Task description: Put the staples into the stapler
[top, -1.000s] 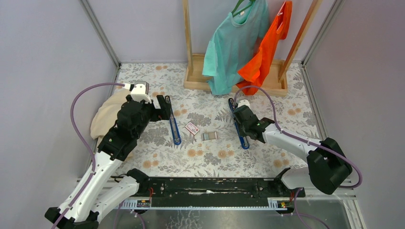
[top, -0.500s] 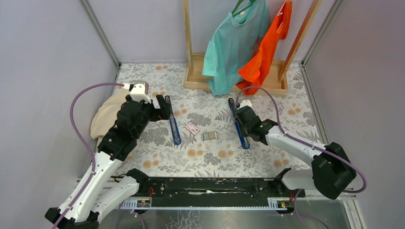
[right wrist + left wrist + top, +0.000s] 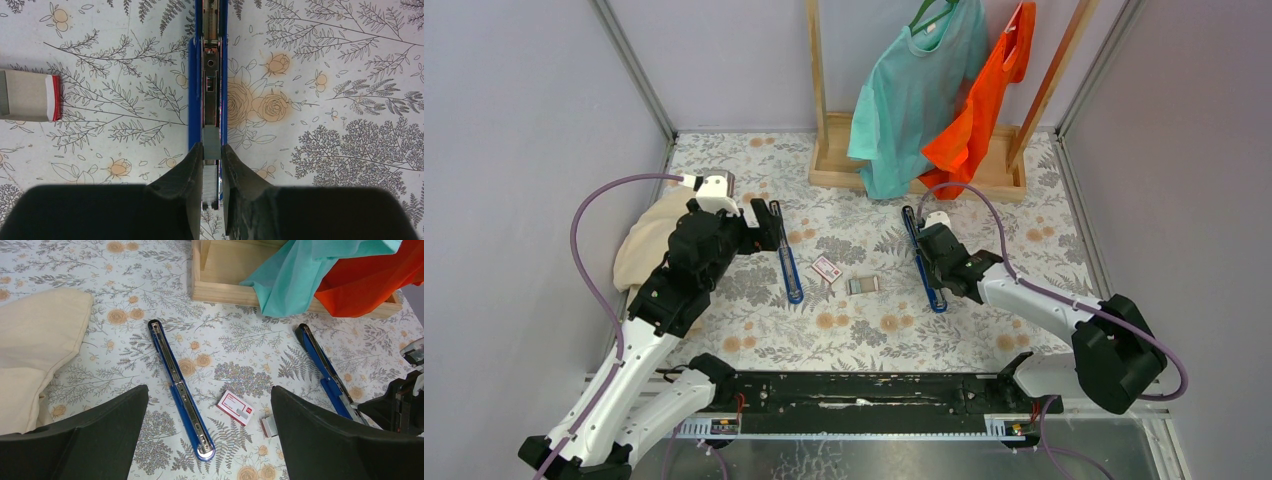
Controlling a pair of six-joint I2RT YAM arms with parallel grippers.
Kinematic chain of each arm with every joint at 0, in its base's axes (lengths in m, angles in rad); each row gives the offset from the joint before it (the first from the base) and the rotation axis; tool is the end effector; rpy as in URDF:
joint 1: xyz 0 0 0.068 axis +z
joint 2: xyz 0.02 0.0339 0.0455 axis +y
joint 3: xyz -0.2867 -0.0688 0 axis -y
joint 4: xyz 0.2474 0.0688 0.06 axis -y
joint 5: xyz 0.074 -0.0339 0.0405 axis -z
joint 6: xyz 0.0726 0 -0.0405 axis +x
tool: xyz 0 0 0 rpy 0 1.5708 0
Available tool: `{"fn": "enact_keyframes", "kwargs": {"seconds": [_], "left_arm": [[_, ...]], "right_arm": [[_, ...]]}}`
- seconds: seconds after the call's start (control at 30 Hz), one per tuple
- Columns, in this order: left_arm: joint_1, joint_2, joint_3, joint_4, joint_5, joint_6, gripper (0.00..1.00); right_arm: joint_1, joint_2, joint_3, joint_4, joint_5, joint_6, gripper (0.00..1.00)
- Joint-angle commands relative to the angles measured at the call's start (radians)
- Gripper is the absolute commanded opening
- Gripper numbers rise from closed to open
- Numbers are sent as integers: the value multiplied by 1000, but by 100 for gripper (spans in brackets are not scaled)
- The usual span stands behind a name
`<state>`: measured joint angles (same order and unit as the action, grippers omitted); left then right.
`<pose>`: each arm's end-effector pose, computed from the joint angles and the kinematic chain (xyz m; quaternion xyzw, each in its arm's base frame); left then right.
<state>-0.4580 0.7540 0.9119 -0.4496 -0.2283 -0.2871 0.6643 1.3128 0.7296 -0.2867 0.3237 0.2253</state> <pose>0.1727 -0.0668 0.3663 0.0003 0.8000 -0.1307 0.5855 0.2335 0.1535 0.1954 -0.1478 0.9168 0.0092 0.3710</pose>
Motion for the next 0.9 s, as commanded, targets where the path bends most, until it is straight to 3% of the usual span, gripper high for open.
{"fn": "enact_keyframes", "kwargs": {"seconds": [0.0,0.23,0.6,0.87], "left_arm": [[6,-7,-10,32,5,-10,100],[7,-4,-9,33,8,-11,100],[10,-8,-9,33,8,-11,100],[12,-9,-11,32,8,-12,100]], "right_arm": [[-9,8,-2,26,-4,12,8],[-11,30,0,27,-7,21,10],[-14,41,2,11,-12,35,20],[-14,45,11,-6,-21,40,36]]}}
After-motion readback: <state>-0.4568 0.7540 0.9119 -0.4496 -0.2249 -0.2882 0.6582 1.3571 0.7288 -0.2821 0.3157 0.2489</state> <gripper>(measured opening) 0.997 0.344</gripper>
